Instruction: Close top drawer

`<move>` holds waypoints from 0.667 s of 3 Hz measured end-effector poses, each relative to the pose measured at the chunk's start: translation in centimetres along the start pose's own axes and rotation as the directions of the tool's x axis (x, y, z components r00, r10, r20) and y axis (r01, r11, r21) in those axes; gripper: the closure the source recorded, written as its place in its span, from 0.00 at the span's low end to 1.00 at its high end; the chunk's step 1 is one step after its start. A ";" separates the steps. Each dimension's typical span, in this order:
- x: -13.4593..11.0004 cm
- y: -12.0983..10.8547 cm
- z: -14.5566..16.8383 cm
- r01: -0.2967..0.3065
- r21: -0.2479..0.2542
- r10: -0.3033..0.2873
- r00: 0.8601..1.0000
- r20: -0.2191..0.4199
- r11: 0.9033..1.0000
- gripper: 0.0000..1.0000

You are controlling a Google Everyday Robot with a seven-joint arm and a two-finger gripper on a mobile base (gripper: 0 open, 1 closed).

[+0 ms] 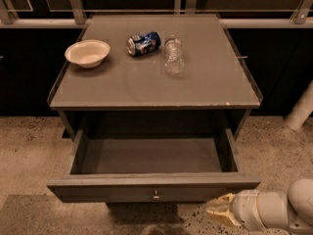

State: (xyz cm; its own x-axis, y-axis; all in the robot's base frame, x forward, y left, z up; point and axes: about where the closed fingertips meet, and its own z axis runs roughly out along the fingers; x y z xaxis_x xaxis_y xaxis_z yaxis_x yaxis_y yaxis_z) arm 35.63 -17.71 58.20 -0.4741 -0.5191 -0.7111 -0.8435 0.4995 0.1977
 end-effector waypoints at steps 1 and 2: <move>-2.9 -1.5 1.2 0.107 0.079 -0.111 0.993 0.040 0.991 1.00; -2.9 -1.5 1.2 0.107 0.079 -0.111 0.993 0.040 0.991 1.00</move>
Offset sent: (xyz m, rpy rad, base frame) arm 0.1618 0.0989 0.0699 -0.2392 -0.7107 0.0794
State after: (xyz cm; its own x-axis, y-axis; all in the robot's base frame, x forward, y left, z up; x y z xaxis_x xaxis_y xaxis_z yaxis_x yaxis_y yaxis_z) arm 38.57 -16.16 59.18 -0.3674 -0.5433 -0.7549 -0.8668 0.4942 0.0662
